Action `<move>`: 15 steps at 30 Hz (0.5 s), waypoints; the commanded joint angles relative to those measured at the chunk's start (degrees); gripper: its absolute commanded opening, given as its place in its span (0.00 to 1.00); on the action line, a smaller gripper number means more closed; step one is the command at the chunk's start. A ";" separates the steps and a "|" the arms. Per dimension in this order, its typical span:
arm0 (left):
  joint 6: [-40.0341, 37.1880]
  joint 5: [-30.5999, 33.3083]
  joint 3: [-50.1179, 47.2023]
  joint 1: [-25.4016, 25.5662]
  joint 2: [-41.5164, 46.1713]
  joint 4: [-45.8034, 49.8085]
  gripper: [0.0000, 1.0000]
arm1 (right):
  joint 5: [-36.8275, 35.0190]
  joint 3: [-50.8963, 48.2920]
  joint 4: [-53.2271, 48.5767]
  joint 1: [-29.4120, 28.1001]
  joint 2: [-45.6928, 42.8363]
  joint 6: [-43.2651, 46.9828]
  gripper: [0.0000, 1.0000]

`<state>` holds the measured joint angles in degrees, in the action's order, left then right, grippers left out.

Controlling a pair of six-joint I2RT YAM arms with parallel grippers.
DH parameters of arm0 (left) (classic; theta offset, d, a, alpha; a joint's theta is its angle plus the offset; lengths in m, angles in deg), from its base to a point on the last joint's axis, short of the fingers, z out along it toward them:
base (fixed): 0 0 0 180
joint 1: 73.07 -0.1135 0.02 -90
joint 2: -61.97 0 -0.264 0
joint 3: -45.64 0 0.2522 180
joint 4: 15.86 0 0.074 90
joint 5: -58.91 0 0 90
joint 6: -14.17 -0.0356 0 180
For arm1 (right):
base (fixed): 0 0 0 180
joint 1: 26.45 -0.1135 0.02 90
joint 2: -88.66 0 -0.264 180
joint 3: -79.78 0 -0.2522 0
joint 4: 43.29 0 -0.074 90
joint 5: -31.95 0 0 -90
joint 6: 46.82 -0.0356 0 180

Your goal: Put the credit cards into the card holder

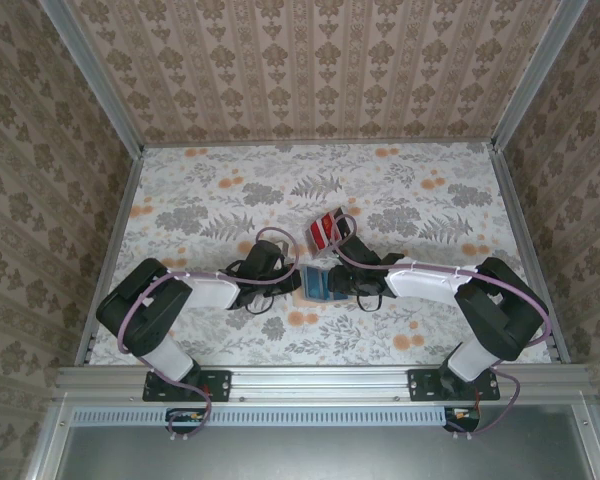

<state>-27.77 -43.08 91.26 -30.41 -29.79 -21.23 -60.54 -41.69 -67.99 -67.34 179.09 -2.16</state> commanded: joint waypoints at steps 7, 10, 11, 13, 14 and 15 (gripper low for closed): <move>-0.50 0.38 -0.58 0.15 0.30 4.33 0.00 | -0.87 0.43 -0.96 -0.81 2.32 0.15 0.54; -0.33 0.25 -0.66 0.10 0.43 4.37 0.00 | -0.16 1.24 -0.20 -1.93 3.39 0.17 0.56; -0.28 0.29 -0.79 0.13 0.45 4.30 0.00 | 0.05 1.41 -0.06 -2.20 3.44 0.15 0.58; -0.33 0.55 -0.84 0.06 0.35 4.24 0.00 | -0.06 1.60 0.39 -2.59 3.40 0.24 0.61; -0.33 0.53 -0.78 0.07 0.24 4.23 0.00 | -0.01 1.72 0.43 -2.70 3.42 0.34 0.62; -0.33 0.44 -0.68 0.14 0.12 4.25 0.00 | -0.09 1.81 0.35 -2.70 3.52 0.43 0.63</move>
<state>-27.77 -43.06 91.26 -30.41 -29.79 -21.21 -60.91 -40.33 -66.64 -69.39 180.67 -1.77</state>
